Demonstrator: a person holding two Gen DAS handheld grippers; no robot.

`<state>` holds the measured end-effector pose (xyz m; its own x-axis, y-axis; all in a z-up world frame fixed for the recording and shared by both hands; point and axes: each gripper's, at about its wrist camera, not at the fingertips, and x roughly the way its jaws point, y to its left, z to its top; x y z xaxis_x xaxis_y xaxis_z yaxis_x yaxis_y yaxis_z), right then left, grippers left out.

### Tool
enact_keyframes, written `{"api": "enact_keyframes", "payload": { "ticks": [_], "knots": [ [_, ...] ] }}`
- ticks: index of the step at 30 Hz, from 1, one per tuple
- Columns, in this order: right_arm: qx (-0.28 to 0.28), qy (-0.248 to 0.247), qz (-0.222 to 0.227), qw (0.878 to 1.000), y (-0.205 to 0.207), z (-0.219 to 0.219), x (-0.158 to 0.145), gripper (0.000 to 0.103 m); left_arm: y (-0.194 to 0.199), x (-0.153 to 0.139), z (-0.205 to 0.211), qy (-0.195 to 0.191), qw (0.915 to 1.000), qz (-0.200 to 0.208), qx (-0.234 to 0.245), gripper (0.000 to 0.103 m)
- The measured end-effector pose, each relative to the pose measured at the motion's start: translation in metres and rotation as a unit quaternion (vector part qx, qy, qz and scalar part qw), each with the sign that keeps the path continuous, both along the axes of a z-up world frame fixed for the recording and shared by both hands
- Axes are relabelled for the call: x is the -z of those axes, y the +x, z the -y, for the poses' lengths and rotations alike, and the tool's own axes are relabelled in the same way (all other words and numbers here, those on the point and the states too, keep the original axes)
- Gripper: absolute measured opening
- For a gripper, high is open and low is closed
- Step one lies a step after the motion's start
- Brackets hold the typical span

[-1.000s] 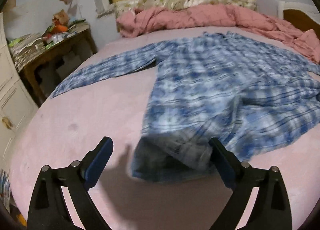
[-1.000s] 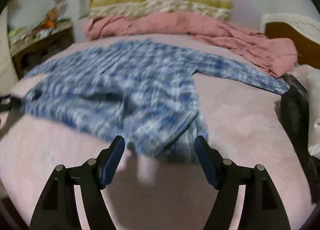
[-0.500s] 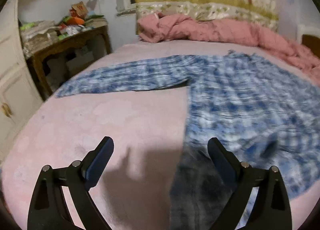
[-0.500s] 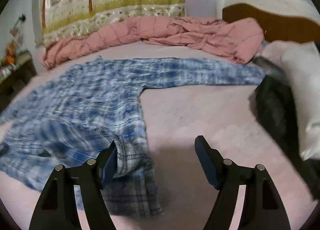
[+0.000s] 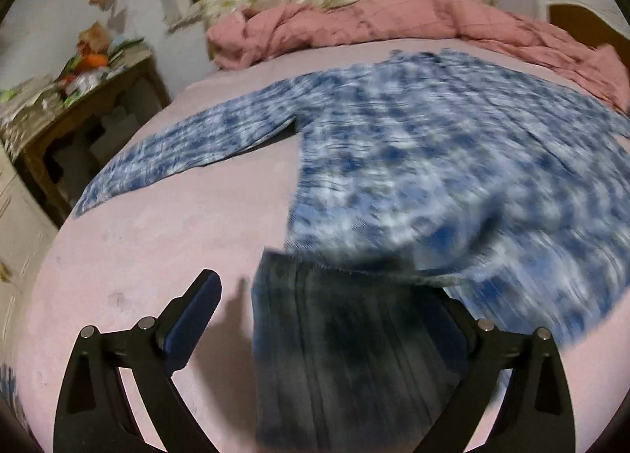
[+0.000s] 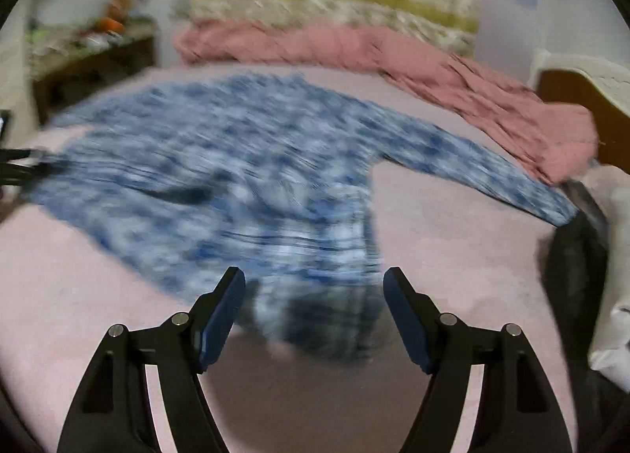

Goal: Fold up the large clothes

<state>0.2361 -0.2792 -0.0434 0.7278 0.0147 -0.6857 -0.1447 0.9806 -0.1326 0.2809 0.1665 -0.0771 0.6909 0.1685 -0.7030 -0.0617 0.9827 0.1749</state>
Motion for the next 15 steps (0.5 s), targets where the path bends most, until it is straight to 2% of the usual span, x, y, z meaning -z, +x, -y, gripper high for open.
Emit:
{"api": "enact_keyframes", "payload": {
  "ticks": [1, 3, 4, 5, 6, 7, 8, 10, 12, 13, 15],
  "knots": [
    [0.025, -0.001, -0.008, 1.000, 0.011, 0.002, 0.002, 0.075, 0.008, 0.001, -0.004, -0.001, 0.9999, -0.001, -0.014, 0.096],
    [0.063, 0.024, -0.010, 0.998, 0.029, 0.014, 0.002, 0.075, 0.018, 0.004, -0.015, -0.017, 0.9994, 0.000, -0.028, 0.081],
    [0.076, 0.046, -0.014, 0.996, 0.037, 0.022, 0.004, 0.070, 0.020, 0.004, -0.022, -0.040, 0.9988, 0.000, -0.028, 0.056],
    [0.080, 0.068, -0.021, 0.994, 0.044, 0.029, 0.006, 0.051, 0.021, 0.005, -0.028, -0.072, 0.9972, 0.002, -0.020, 0.026],
    [0.077, 0.097, -0.030, 0.992, 0.049, 0.035, 0.011, 0.038, 0.020, 0.005, -0.035, -0.102, 0.9947, 0.003, -0.009, 0.013],
    [0.075, 0.114, -0.036, 0.990, 0.052, 0.039, 0.014, 0.018, 0.017, 0.003, -0.041, -0.125, 0.9921, 0.010, -0.005, 0.005],
    [0.073, 0.132, -0.039, 0.988, 0.052, 0.042, 0.017, 0.007, 0.013, 0.000, -0.043, -0.137, 0.9903, 0.023, -0.005, 0.005],
    [0.078, 0.145, -0.011, 0.986, 0.045, 0.047, 0.013, 0.004, 0.004, -0.012, -0.047, -0.151, 0.9867, 0.061, -0.003, 0.004],
    [0.083, 0.156, 0.031, 0.984, 0.036, 0.051, 0.002, 0.004, -0.004, -0.025, -0.048, -0.143, 0.9849, 0.097, -0.005, 0.004],
    [0.089, 0.156, 0.048, 0.983, 0.031, 0.052, -0.002, 0.004, -0.003, -0.027, -0.045, -0.130, 0.9870, 0.094, -0.010, 0.004],
    [0.107, 0.132, 0.050, 0.984, 0.032, 0.050, -0.002, 0.004, 0.006, -0.024, -0.037, -0.102, 0.9920, 0.073, -0.012, 0.004]
  ]
}}
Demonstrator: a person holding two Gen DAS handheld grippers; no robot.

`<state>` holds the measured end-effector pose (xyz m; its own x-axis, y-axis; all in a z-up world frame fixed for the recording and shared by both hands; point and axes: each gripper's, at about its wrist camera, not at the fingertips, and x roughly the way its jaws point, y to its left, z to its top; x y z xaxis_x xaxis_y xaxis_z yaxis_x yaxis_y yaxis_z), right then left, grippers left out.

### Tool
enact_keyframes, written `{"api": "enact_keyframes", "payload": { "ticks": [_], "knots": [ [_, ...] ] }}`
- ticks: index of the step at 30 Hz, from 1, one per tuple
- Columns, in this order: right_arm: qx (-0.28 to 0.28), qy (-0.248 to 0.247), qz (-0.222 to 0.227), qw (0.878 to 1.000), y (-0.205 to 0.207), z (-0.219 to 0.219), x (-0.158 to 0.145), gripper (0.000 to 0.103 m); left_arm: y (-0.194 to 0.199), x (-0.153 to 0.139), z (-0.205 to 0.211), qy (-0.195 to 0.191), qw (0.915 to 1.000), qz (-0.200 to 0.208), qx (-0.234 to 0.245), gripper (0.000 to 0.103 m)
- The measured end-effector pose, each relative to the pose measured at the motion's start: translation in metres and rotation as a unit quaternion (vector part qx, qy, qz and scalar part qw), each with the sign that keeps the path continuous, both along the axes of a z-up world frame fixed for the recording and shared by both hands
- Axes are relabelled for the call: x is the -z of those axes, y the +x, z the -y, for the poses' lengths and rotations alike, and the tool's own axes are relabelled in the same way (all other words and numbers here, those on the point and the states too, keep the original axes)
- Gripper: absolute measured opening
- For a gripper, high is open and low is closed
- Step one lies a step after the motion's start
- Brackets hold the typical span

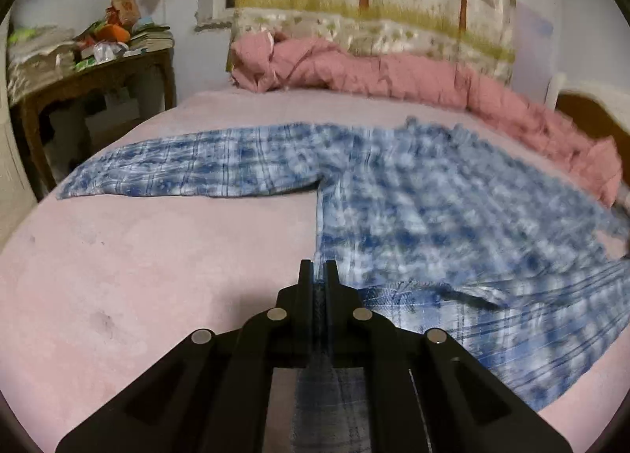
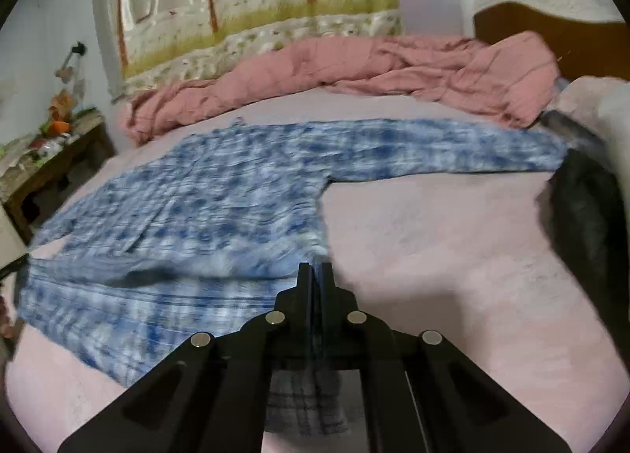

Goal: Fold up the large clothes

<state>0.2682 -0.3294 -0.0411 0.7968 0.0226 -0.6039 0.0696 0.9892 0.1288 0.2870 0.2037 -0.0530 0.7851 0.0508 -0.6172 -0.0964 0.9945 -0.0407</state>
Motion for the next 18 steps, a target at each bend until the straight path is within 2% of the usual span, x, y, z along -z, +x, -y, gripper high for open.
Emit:
{"api": "enact_keyframes", "payload": {
  "ticks": [1, 2, 4, 6, 7, 8, 9, 10, 12, 13, 15, 16, 17, 18],
  "knots": [
    [0.012, -0.014, -0.016, 1.000, 0.005, -0.001, 0.004, 0.003, 0.004, 0.006, 0.004, 0.020, 0.9997, -0.014, -0.002, 0.005],
    [0.020, -0.018, -0.036, 0.999, 0.010, 0.000, 0.009, 0.003, 0.013, 0.017, 0.008, 0.042, 0.9981, -0.046, -0.005, 0.006],
    [0.033, -0.007, -0.074, 0.997, 0.020, 0.007, 0.022, 0.003, 0.028, 0.038, 0.010, 0.045, 0.9941, -0.099, 0.005, 0.006],
    [0.027, 0.023, -0.078, 0.996, 0.021, 0.015, 0.026, 0.003, 0.027, 0.036, 0.007, 0.039, 0.9949, -0.093, 0.007, 0.014],
    [0.025, 0.032, -0.069, 0.997, 0.017, 0.018, 0.023, 0.003, 0.023, 0.031, 0.006, 0.027, 0.9963, -0.080, 0.016, 0.035],
    [0.024, 0.033, -0.061, 0.997, 0.014, 0.019, 0.022, 0.003, 0.016, 0.027, 0.005, 0.017, 0.9975, -0.063, 0.026, 0.064],
    [0.024, 0.029, -0.050, 0.998, 0.008, 0.018, 0.018, 0.003, 0.008, 0.022, 0.006, 0.020, 0.9984, -0.046, 0.025, 0.077],
    [0.021, 0.022, -0.039, 0.999, 0.002, 0.016, 0.015, 0.004, -0.002, 0.016, 0.008, 0.030, 0.9989, -0.030, 0.018, 0.087],
    [0.007, 0.014, -0.024, 1.000, -0.012, 0.008, 0.007, 0.004, -0.022, 0.007, 0.013, 0.034, 0.9992, -0.010, 0.021, 0.088],
    [0.001, 0.015, -0.019, 1.000, -0.020, 0.007, 0.005, 0.007, -0.034, 0.004, 0.013, 0.023, 0.9994, -0.008, 0.025, 0.091],
    [-0.006, 0.021, -0.009, 1.000, -0.036, 0.003, -0.001, 0.032, -0.048, 0.003, 0.010, -0.002, 0.9995, -0.015, 0.028, 0.096],
    [-0.007, 0.026, -0.003, 1.000, -0.045, 0.004, -0.003, 0.059, -0.053, 0.005, 0.008, -0.014, 0.9991, -0.023, 0.032, 0.097],
    [-0.005, 0.029, 0.003, 1.000, -0.053, 0.004, -0.005, 0.074, -0.059, 0.008, 0.007, -0.026, 0.9984, -0.039, 0.032, 0.097],
    [-0.005, 0.038, 0.003, 0.999, -0.061, 0.005, -0.004, 0.074, -0.061, 0.013, 0.006, -0.038, 0.9973, -0.053, 0.034, 0.097]
  ]
}}
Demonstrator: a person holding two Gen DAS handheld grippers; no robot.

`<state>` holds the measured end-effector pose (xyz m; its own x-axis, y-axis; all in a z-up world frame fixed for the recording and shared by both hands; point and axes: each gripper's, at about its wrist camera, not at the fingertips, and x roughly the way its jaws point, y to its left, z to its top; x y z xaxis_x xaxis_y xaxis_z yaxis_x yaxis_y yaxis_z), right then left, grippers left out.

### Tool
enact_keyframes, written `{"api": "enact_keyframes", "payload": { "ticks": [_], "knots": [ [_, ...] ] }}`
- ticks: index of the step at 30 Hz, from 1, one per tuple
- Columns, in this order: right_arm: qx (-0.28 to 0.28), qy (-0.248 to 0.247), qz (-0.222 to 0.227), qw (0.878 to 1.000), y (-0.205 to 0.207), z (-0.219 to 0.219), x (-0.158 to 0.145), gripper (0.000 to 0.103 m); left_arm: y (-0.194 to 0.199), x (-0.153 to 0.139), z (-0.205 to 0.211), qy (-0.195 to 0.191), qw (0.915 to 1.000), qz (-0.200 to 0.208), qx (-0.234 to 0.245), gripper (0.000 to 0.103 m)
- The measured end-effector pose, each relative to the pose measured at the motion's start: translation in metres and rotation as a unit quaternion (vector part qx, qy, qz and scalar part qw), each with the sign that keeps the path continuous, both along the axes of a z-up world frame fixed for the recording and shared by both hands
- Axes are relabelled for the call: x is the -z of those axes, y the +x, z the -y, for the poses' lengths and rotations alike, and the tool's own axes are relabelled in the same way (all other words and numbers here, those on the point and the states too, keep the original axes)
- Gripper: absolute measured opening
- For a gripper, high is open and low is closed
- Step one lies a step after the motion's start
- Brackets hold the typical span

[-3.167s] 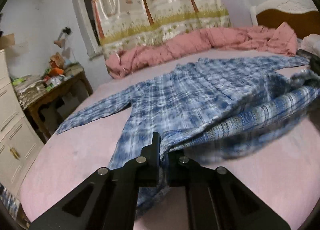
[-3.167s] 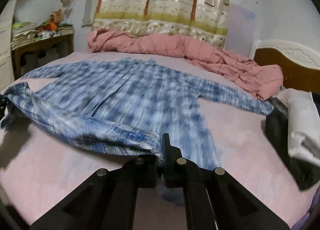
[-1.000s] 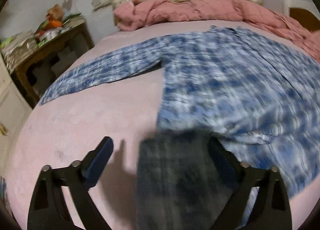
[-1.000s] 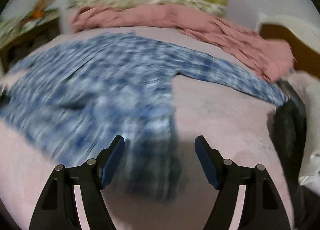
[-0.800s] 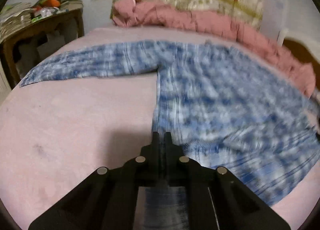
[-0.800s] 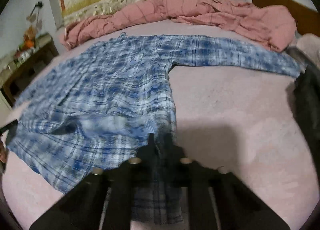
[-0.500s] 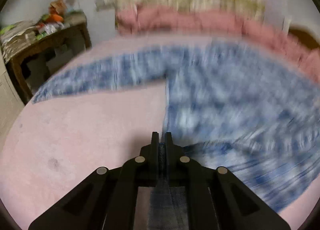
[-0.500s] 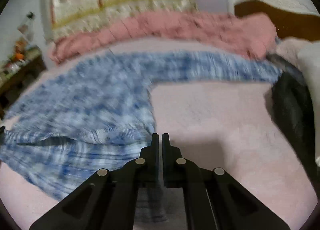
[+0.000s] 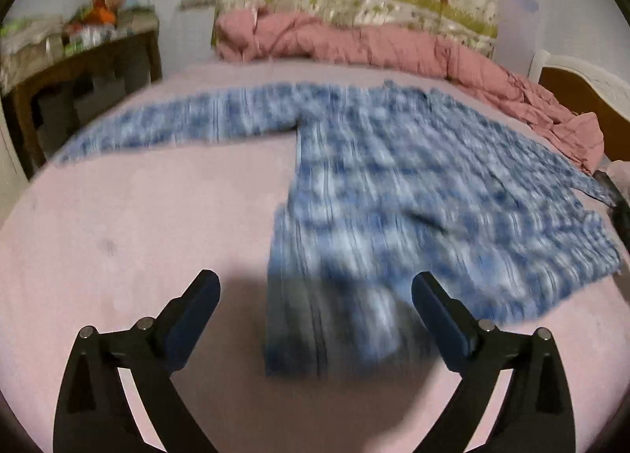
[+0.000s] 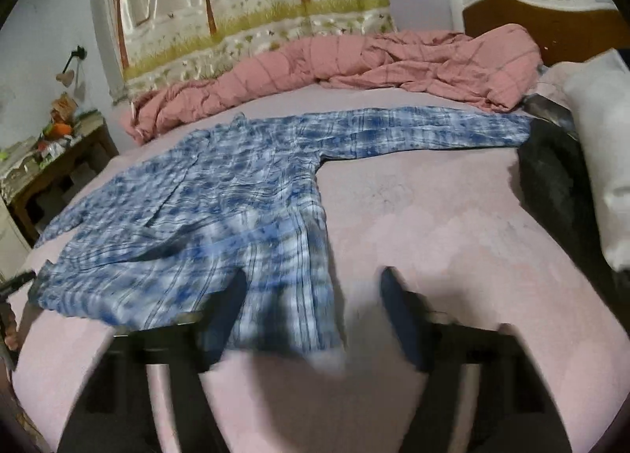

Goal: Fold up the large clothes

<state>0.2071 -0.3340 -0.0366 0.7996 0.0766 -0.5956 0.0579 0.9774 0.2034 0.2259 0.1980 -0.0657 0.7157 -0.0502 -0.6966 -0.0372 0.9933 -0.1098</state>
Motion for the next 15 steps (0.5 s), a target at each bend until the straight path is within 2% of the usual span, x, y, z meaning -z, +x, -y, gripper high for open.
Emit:
{"api": "enact_keyframes", "payload": {
  "ticks": [2, 4, 6, 7, 8, 9, 11, 12, 15],
  "knots": [
    [-0.014, 0.038, -0.014, 0.999, -0.005, 0.004, 0.005, 0.074, 0.000, 0.011, -0.002, -0.031, 0.9990, -0.033, 0.004, 0.097],
    [-0.023, 0.077, -0.048, 0.996, 0.001, 0.008, 0.017, 0.074, 0.005, 0.023, -0.003, -0.047, 0.9972, -0.058, 0.001, 0.095],
    [-0.026, 0.085, -0.079, 0.993, 0.012, 0.005, 0.031, 0.073, 0.005, 0.024, 0.002, -0.031, 0.9981, -0.052, 0.002, 0.058],
    [-0.023, 0.067, -0.084, 0.994, 0.016, 0.001, 0.033, 0.063, 0.005, 0.021, 0.005, -0.026, 0.9985, -0.046, 0.007, 0.011],
    [-0.021, 0.050, -0.082, 0.995, 0.017, -0.004, 0.031, 0.019, 0.003, 0.016, 0.006, -0.025, 0.9990, -0.037, 0.011, 0.003],
    [-0.027, 0.051, -0.081, 0.995, 0.019, -0.006, 0.029, 0.007, 0.000, 0.012, 0.006, -0.022, 0.9994, -0.024, 0.014, 0.003],
    [-0.016, 0.050, -0.062, 0.997, 0.013, -0.005, 0.021, 0.007, -0.011, -0.003, 0.002, 0.000, 1.0000, 0.008, 0.002, 0.004],
    [-0.014, 0.042, -0.043, 0.998, 0.006, -0.003, 0.012, 0.007, -0.016, -0.010, -0.001, -0.002, 0.9999, 0.015, 0.002, 0.004],
    [-0.022, 0.065, -0.014, 0.998, -0.012, 0.002, -0.004, 0.007, -0.022, -0.018, -0.011, -0.015, 0.9997, 0.017, 0.000, 0.004]
  ]
}}
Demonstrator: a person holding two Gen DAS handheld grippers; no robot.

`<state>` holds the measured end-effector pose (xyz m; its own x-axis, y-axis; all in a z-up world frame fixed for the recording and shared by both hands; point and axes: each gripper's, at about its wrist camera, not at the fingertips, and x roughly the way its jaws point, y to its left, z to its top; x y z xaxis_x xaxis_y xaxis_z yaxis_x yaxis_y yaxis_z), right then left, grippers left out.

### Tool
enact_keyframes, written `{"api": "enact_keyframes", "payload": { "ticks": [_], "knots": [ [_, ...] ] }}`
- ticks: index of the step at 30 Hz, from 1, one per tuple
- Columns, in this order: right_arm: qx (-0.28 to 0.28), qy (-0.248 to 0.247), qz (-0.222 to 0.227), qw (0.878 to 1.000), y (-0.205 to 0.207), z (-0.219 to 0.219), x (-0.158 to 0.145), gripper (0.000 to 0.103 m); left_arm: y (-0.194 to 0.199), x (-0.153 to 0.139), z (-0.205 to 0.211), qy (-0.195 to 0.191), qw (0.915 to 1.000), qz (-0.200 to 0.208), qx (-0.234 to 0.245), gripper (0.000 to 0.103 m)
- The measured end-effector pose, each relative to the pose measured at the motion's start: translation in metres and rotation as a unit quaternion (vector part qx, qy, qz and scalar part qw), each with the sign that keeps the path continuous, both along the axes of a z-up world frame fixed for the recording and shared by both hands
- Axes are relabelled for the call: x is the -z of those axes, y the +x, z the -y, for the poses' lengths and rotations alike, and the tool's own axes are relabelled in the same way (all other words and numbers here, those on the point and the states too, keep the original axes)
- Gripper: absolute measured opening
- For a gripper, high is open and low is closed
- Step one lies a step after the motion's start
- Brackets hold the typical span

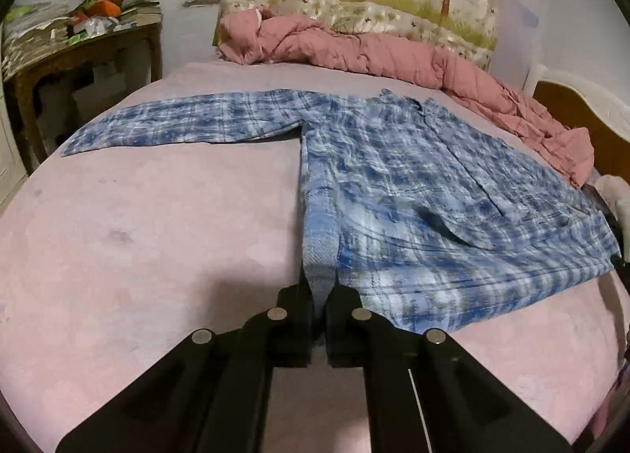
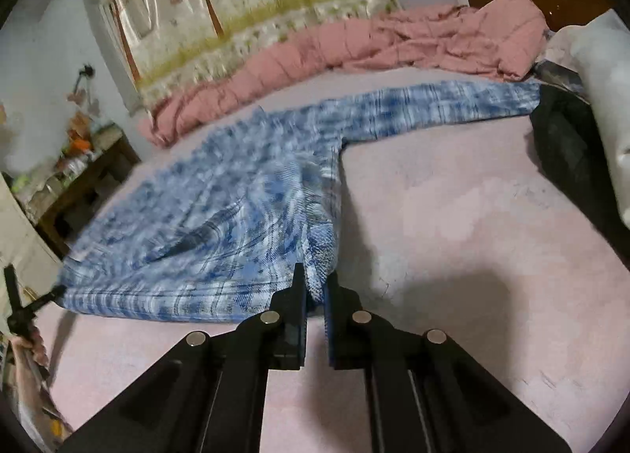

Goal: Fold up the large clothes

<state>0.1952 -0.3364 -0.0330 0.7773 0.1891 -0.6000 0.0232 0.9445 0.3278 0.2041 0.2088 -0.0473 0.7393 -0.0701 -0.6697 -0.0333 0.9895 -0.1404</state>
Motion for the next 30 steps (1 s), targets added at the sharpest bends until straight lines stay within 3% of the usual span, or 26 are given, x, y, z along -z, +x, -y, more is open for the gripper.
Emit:
{"api": "enact_keyframes", "payload": {
  "ticks": [3, 5, 7, 9, 11, 12, 14, 16, 18, 20, 21, 24, 27, 30],
  "knots": [
    [-0.001, -0.028, -0.032, 0.999, 0.003, -0.008, 0.008, 0.007, 0.011, 0.016, 0.006, 0.034, 0.9988, -0.035, 0.008, 0.007],
    [0.009, -0.070, -0.061, 0.996, 0.008, -0.017, 0.025, 0.009, 0.016, 0.030, 0.014, 0.080, 0.9956, -0.050, 0.000, 0.017],
    [0.015, -0.103, -0.063, 0.993, 0.008, -0.027, 0.032, 0.011, 0.013, 0.034, 0.021, 0.116, 0.9924, -0.039, -0.014, 0.030],
    [0.024, -0.126, -0.039, 0.991, 0.000, -0.032, 0.024, 0.017, 0.003, 0.023, 0.026, 0.135, 0.9907, -0.003, -0.016, 0.044],
    [0.032, -0.159, -0.010, 0.987, -0.011, -0.037, 0.012, 0.031, -0.011, 0.009, 0.038, 0.160, 0.9861, 0.044, -0.007, 0.064],
    [0.032, -0.182, 0.007, 0.983, -0.016, -0.043, 0.005, 0.035, -0.017, 0.001, 0.046, 0.181, 0.9812, 0.067, -0.004, 0.068],
    [0.028, -0.210, 0.031, 0.977, -0.022, -0.054, -0.008, 0.058, -0.024, -0.012, 0.067, 0.206, 0.9732, 0.100, 0.020, 0.070],
    [0.014, -0.205, 0.050, 0.977, -0.023, -0.067, -0.023, 0.064, -0.017, -0.020, 0.084, 0.190, 0.9764, 0.089, 0.050, 0.070],
    [-0.019, -0.170, 0.047, 0.984, -0.013, -0.080, -0.034, 0.069, 0.004, -0.020, 0.100, 0.141, 0.9859, 0.042, 0.081, 0.070],
    [-0.043, -0.135, 0.028, 0.990, 0.001, -0.094, -0.037, 0.088, 0.025, -0.015, 0.115, 0.083, 0.9906, 0.002, 0.109, 0.070],
    [-0.052, -0.122, 0.018, 0.991, 0.010, -0.102, -0.037, 0.088, 0.037, -0.009, 0.123, 0.069, 0.9908, -0.018, 0.115, 0.070],
    [-0.071, -0.121, -0.023, 0.990, 0.037, -0.132, -0.025, 0.088, 0.059, 0.012, 0.158, 0.076, 0.9872, -0.066, 0.124, 0.070],
    [-0.079, -0.150, -0.087, 0.982, 0.074, -0.161, -0.002, 0.088, 0.087, 0.032, 0.179, 0.091, 0.9832, -0.104, 0.119, 0.070],
    [-0.093, -0.172, -0.119, 0.973, 0.107, -0.184, 0.017, 0.088, 0.111, 0.035, 0.188, 0.109, 0.9838, -0.097, 0.104, 0.072]
  ]
}}
